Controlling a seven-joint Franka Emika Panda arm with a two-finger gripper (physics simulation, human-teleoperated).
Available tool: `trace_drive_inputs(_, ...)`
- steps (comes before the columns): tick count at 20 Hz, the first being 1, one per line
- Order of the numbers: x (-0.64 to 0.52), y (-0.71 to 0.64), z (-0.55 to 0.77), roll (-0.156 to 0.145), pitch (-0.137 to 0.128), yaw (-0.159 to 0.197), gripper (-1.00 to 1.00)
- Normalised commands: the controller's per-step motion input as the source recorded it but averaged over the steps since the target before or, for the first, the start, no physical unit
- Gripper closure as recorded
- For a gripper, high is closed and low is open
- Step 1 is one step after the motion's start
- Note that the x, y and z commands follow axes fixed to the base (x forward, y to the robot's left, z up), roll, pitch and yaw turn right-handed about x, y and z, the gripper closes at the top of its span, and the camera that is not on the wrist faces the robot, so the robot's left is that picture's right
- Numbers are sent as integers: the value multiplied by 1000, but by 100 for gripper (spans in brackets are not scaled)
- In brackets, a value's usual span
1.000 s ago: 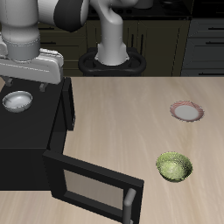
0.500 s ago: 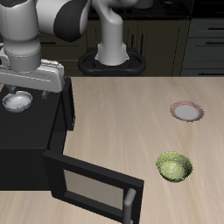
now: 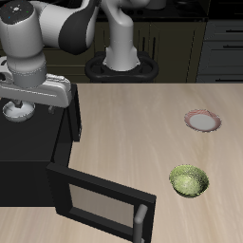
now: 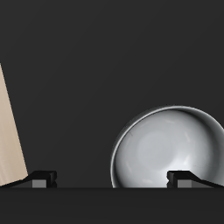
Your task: Place the white bowl on the plate
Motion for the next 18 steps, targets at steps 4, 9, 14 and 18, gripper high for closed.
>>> trace_drive_inputs(4,-38,36,-224,12,35,15,-100)
trace_drive_inputs(9,-68,53,-234,-2,22,24,100)
trace_drive_inputs(14,-36,-69,-118,-25,28,8,100)
trace_drive_inputs(18,-98,-17,37,6,-5,0,100)
